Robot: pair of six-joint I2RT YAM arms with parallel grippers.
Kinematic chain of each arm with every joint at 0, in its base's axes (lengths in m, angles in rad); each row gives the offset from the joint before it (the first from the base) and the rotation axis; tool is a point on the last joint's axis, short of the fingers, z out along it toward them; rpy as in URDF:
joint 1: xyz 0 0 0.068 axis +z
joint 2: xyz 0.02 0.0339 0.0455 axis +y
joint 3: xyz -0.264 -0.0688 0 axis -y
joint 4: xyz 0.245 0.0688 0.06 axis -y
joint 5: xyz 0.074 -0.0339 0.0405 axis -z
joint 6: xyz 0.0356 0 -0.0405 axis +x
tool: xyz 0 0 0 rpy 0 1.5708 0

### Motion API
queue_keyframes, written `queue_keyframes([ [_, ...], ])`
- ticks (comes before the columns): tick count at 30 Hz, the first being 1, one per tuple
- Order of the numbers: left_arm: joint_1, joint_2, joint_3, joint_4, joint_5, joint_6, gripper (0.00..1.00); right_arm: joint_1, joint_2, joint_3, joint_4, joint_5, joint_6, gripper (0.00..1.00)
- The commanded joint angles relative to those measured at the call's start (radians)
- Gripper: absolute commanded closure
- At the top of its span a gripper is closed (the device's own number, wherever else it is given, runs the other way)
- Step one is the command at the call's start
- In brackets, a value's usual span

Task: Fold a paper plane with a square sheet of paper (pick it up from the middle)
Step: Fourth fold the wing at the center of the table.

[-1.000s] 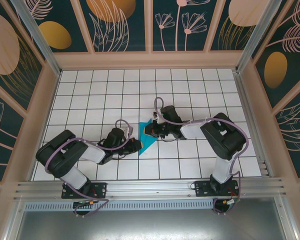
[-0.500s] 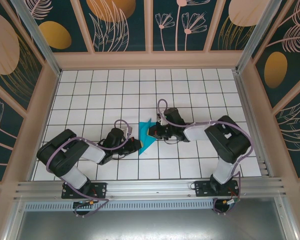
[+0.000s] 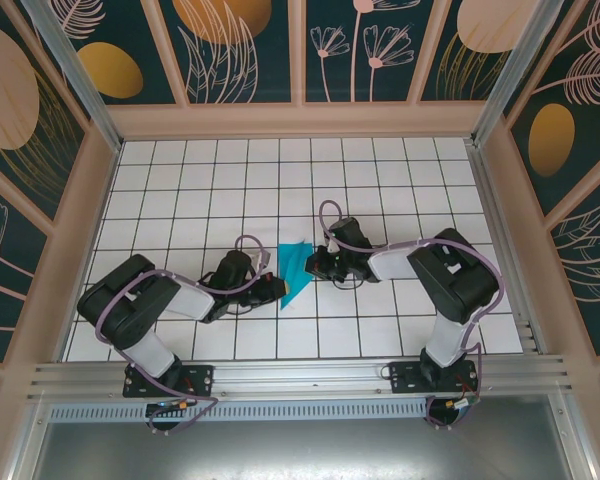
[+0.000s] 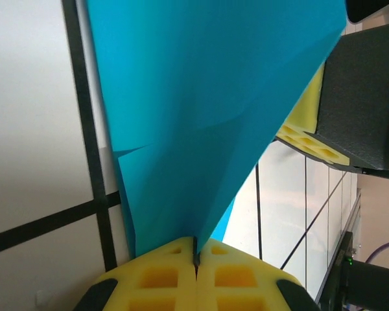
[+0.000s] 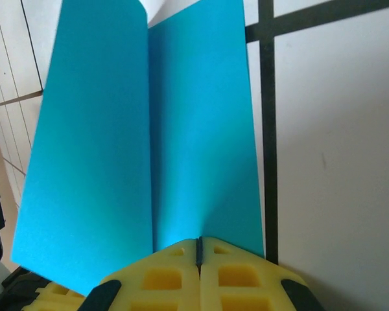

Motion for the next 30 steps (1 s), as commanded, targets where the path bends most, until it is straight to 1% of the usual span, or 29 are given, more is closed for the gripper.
queue_keyframes([
  [1, -0.003, 0.048, 0.049, -0.017, 0.007, 0.044, 1.0, 0.0, -0.028, -0.063, -0.09, 0.08, 0.021, 0.99],
  [7, -0.003, 0.036, 0.086, -0.049, 0.029, 0.075, 0.99, 0.001, -0.126, -0.141, -0.082, 0.128, 0.062, 0.99],
  [10, -0.003, 0.019, 0.094, -0.112, 0.031, 0.106, 0.99, -0.017, -0.162, -0.114, -0.164, 0.184, 0.023, 0.98],
  [11, -0.004, 0.016, 0.091, -0.116, 0.034, 0.112, 0.99, -0.027, -0.178, -0.112, -0.167, 0.179, 0.01, 0.97],
  [14, -0.004, 0.056, 0.124, -0.144, 0.073, 0.14, 0.98, -0.041, -0.228, -0.104, -0.148, 0.151, -0.025, 0.94],
  [16, -0.004, 0.087, 0.134, -0.126, 0.093, 0.136, 0.98, -0.045, -0.254, -0.08, -0.167, 0.145, -0.054, 0.93],
  [19, -0.003, 0.095, 0.143, -0.117, 0.102, 0.132, 0.98, -0.045, -0.266, -0.067, -0.117, 0.061, -0.081, 0.92],
  [21, -0.003, 0.102, 0.158, -0.145, 0.104, 0.138, 0.99, -0.037, -0.252, -0.064, -0.058, -0.003, -0.069, 0.92],
  [25, -0.004, 0.117, 0.157, -0.132, 0.107, 0.11, 0.99, -0.009, -0.2, -0.042, 0.031, -0.061, -0.041, 0.93],
  [30, -0.003, 0.127, 0.13, -0.066, 0.107, 0.05, 0.99, -0.001, -0.117, -0.019, 0.095, -0.092, -0.003, 0.94],
])
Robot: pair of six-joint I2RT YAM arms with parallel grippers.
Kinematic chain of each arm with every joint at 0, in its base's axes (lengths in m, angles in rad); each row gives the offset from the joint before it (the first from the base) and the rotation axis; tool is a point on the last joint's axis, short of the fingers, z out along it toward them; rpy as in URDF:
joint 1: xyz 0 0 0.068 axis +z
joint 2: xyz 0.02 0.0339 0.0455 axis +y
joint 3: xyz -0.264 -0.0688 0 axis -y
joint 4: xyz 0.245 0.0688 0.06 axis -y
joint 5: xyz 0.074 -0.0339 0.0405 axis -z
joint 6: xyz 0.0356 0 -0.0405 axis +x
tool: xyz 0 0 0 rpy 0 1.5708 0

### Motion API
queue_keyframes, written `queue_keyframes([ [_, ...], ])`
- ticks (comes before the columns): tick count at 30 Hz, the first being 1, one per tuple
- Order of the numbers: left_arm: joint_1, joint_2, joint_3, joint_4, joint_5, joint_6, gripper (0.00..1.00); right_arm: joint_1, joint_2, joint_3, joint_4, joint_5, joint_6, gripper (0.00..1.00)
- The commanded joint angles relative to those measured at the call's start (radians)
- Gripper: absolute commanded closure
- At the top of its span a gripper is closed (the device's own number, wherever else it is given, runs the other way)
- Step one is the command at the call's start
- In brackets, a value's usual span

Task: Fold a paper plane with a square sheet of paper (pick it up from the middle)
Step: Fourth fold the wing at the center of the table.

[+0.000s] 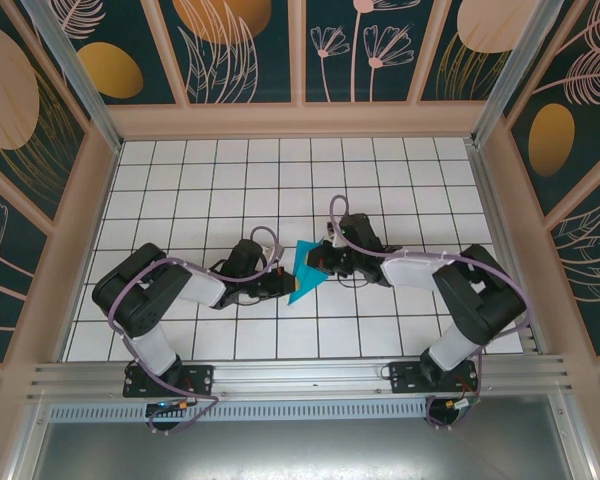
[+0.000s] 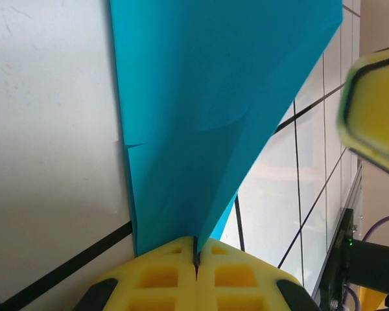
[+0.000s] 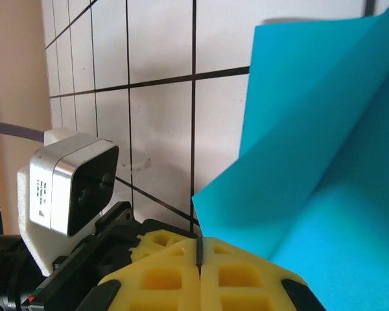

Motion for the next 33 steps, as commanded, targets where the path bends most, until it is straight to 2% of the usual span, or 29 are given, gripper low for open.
queue_keyframes([
  [1, -0.003, 0.033, -0.014, 0.039, 0.01, -0.04, 0.99, 0.004, 0.061, 0.029, 0.081, -0.056, 0.025, 0.94],
  [15, -0.003, 0.048, -0.04, 0.048, -0.021, -0.1, 1.0, -0.013, 0.181, 0.056, 0.107, -0.06, 0.038, 0.95],
  [26, -0.003, 0.059, -0.021, -0.006, -0.015, -0.095, 1.0, -0.018, 0.197, 0.059, 0.077, -0.022, 0.043, 0.95],
  [28, -0.003, 0.054, -0.012, -0.032, -0.021, -0.086, 0.97, -0.019, 0.204, 0.059, 0.074, -0.018, 0.044, 0.95],
  [30, -0.002, 0.046, -0.008, -0.046, -0.027, -0.083, 0.87, -0.018, 0.212, 0.059, 0.073, -0.018, 0.05, 0.95],
  [33, -0.003, 0.025, -0.005, -0.079, -0.037, -0.065, 0.83, -0.02, 0.215, 0.056, 0.066, -0.006, 0.053, 0.95],
])
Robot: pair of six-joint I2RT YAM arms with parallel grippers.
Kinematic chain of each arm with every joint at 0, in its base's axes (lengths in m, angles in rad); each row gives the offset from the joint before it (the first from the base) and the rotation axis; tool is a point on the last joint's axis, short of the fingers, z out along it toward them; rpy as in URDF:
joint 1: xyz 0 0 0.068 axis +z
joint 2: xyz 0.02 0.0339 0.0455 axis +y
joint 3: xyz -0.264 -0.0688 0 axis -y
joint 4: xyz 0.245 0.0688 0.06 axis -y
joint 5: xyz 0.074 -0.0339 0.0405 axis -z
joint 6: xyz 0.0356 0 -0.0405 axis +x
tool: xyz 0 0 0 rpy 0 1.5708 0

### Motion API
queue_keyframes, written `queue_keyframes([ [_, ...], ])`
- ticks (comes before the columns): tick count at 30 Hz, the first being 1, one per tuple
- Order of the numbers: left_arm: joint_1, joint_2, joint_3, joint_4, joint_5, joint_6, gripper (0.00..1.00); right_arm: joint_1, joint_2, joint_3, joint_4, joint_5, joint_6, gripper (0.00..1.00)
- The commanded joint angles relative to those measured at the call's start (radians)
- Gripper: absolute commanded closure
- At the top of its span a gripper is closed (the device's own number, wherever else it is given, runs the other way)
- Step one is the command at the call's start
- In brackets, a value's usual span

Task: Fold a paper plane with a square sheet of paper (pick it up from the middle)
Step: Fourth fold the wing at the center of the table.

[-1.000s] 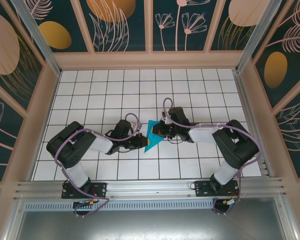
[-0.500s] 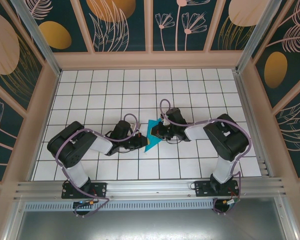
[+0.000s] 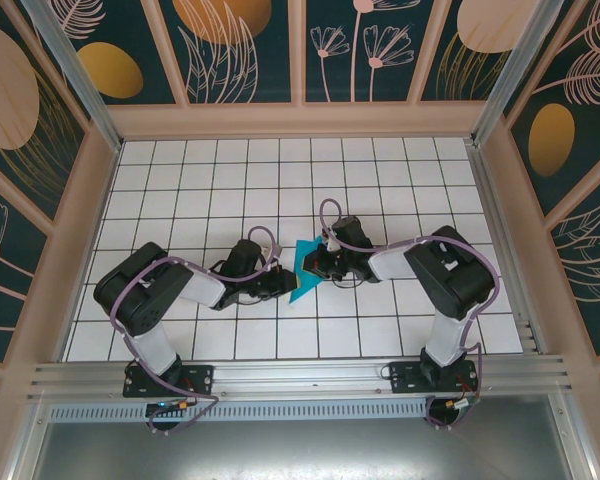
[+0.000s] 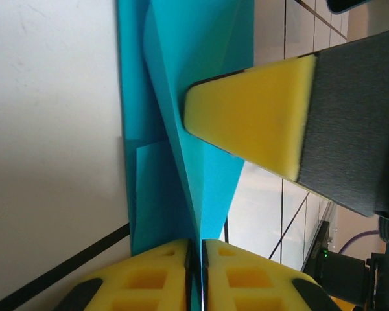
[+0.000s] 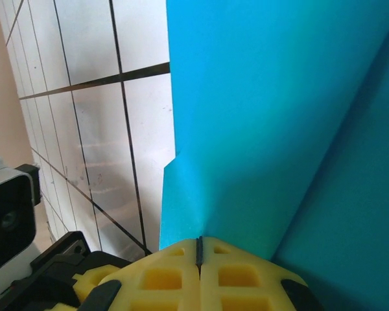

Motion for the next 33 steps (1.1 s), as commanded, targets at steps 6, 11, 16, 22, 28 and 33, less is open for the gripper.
queue_keyframes([
  [6, -0.007, -0.02, -0.003, -0.173, -0.072, 0.051, 0.88, -0.008, 0.026, 0.019, -0.011, 0.032, 0.017, 0.95],
  [11, -0.007, -0.023, -0.021, -0.162, -0.082, 0.026, 0.92, -0.008, 0.032, 0.024, -0.026, 0.038, 0.015, 0.95],
  [16, -0.007, -0.031, -0.04, -0.168, -0.098, 0.012, 0.84, -0.008, 0.038, 0.027, -0.041, 0.039, 0.01, 0.95],
  [22, -0.007, -0.085, -0.044, -0.188, -0.115, 0.008, 0.82, -0.008, 0.038, 0.03, -0.061, 0.044, 0.0, 0.95],
  [28, -0.006, -0.135, -0.049, -0.203, -0.148, 0.002, 0.74, -0.008, 0.042, 0.03, -0.062, 0.039, -0.002, 0.94],
  [33, -0.007, -0.121, -0.022, -0.197, -0.11, 0.01, 0.75, -0.008, 0.045, 0.032, -0.068, 0.041, -0.003, 0.95],
])
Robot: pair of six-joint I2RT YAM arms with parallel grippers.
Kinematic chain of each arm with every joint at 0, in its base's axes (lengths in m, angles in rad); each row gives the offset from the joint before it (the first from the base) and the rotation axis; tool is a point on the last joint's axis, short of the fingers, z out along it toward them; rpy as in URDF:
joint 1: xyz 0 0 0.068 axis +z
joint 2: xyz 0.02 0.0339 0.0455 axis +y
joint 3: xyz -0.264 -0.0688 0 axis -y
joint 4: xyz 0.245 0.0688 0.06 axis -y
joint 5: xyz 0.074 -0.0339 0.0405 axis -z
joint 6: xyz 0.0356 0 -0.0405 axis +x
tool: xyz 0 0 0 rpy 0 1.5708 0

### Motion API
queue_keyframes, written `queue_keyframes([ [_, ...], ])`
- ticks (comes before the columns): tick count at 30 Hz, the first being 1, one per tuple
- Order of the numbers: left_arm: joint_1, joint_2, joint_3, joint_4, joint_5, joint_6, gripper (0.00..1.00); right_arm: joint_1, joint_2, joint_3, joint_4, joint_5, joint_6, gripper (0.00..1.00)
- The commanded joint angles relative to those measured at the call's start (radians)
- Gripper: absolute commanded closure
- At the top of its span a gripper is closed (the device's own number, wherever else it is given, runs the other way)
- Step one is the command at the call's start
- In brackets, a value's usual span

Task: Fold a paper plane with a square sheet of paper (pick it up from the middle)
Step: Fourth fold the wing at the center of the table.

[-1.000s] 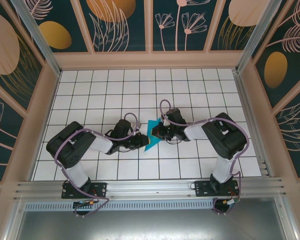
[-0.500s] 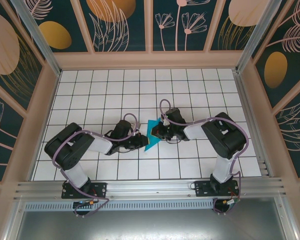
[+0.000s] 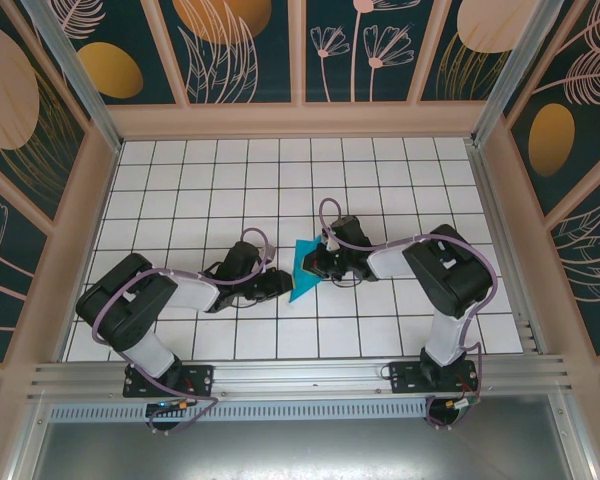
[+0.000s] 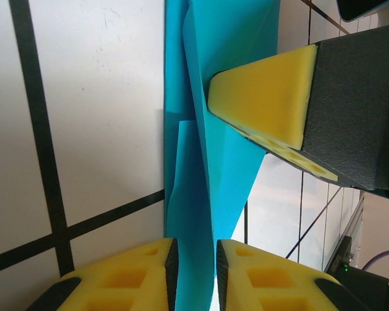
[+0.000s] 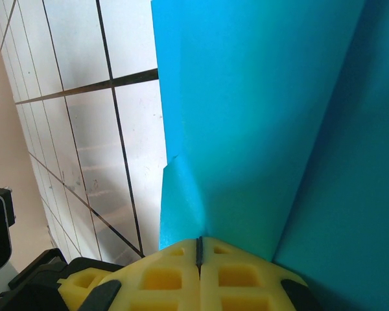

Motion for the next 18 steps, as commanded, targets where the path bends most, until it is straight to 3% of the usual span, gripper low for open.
queue_keyframes([
  [1, 0.002, -0.003, 0.012, -0.055, 0.004, 0.01, 0.73, -0.007, 0.032, 0.016, -0.052, 0.039, -0.015, 0.94],
  [12, -0.004, 0.062, 0.083, -0.207, -0.003, 0.067, 0.83, -0.005, 0.033, 0.016, -0.058, 0.042, -0.016, 0.94],
  [18, -0.012, 0.113, 0.139, -0.347, -0.066, 0.103, 0.87, -0.005, 0.031, 0.015, -0.063, 0.044, -0.018, 0.94],
])
